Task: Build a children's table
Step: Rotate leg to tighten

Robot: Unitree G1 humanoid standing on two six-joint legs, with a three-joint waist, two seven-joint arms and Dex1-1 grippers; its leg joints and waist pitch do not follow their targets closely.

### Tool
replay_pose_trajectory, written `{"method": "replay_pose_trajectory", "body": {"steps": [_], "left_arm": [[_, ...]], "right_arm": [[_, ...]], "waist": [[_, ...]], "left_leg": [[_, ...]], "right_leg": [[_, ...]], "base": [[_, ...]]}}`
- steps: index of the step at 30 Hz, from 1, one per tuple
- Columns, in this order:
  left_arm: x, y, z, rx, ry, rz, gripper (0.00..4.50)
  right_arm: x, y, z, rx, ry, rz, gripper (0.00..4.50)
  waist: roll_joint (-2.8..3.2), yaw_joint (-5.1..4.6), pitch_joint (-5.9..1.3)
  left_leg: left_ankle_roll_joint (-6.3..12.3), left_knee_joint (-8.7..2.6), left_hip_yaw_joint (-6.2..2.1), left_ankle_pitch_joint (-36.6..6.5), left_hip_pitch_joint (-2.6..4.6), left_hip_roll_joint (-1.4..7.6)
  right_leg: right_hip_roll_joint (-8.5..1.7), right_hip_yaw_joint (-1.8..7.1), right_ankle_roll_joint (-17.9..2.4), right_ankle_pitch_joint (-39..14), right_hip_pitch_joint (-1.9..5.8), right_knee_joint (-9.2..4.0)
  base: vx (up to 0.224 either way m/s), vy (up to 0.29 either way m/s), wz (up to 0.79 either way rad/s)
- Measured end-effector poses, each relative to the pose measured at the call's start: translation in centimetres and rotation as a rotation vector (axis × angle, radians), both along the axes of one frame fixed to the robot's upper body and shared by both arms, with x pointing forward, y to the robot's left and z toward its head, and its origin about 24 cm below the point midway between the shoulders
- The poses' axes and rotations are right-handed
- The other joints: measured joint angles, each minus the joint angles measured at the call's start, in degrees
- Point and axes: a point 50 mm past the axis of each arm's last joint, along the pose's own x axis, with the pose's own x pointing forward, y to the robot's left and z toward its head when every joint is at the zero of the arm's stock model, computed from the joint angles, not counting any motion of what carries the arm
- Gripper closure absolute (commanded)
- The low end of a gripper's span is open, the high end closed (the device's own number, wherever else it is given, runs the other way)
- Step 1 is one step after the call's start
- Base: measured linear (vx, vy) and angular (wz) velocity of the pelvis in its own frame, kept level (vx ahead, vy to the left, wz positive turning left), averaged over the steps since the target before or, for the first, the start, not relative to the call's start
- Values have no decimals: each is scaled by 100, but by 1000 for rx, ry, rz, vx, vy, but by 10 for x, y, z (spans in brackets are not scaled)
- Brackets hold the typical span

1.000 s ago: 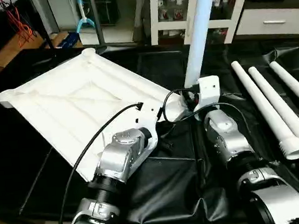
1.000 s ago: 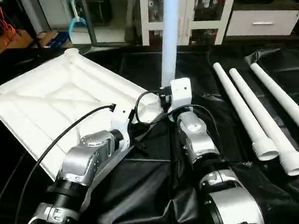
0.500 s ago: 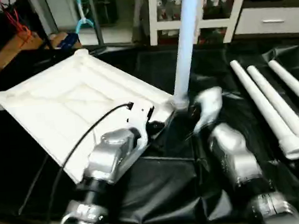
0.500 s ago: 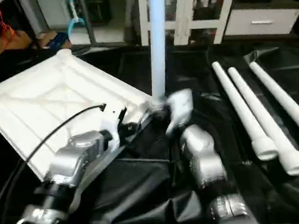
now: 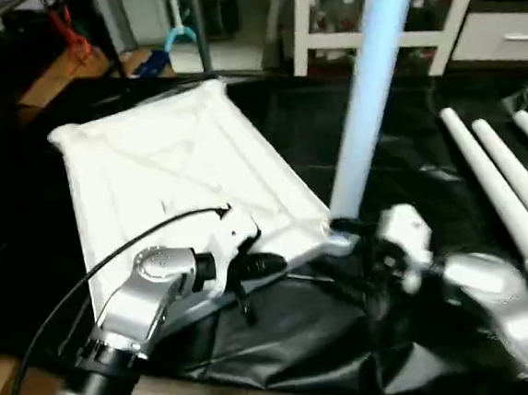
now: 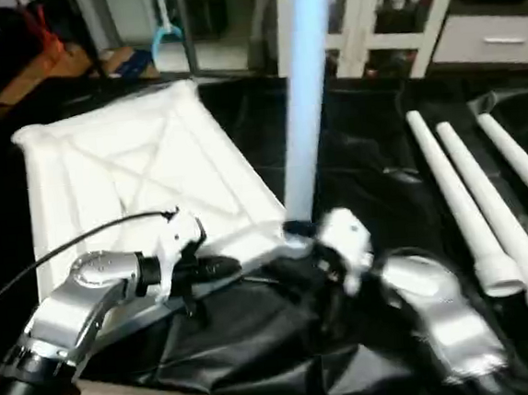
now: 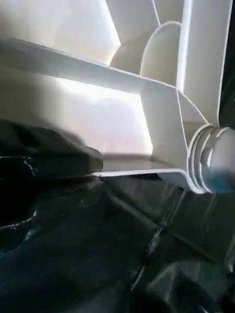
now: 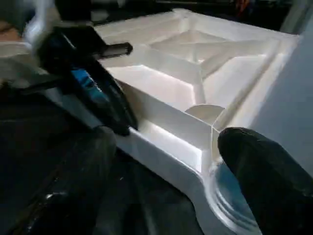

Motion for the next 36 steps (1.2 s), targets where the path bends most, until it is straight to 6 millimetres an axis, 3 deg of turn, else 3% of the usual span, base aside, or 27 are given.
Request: {"method": "replay_pose_trajectory", "body": {"steps": [6, 13, 20, 26, 31, 36], "left_arm": [[-2, 3, 1, 18, -8, -20, 450], [-6, 7, 0, 32, -8, -90, 450], [-9, 6, -2, 43, 2, -124, 450], [-10, 2, -3, 47, 2, -153, 450], [-12, -5, -3, 40, -3, -179, 450], [-11, -7, -3, 41, -7, -182, 450]], "right_arm": [[-2, -8, 4, 16, -3, -21, 59], [-1, -32, 19, -13, -24, -89, 59], [4, -45, 22, -57, -31, -123, 59], [8, -37, 17, -32, 25, -13, 59], [34, -24, 8, -16, 30, 23, 59], [41, -22, 11, -44, 28, 77, 59]], "waist": [[-5, -131, -4], [-7, -59, -8], [-7, -61, -8], [-5, -68, -9], [16, -60, -12], [9, -56, -10]], "left_leg": [[-1, 0, 5, 1, -3, 4], [-1, 6, 7, 1, 29, -4], [-3, 3, 14, -1, 74, -4], [-3, 4, 15, -1, 81, -7], [-2, 5, 19, 0, 79, -8], [-1, 4, 21, 0, 73, -5]], "right_leg": [[6, 7, 2, -1, 6, 7], [-6, 7, 2, 0, 24, 2], [-8, 11, 7, -4, 67, -1], [-12, 13, 6, -3, 77, -3], [-17, 9, 5, -3, 78, 0], [-16, 7, 5, -3, 76, -4]], "base": [[0, 0, 0], [0, 0, 0], [0, 0, 0], [0, 0, 0], [0, 0, 0], [0, 0, 0]]}}
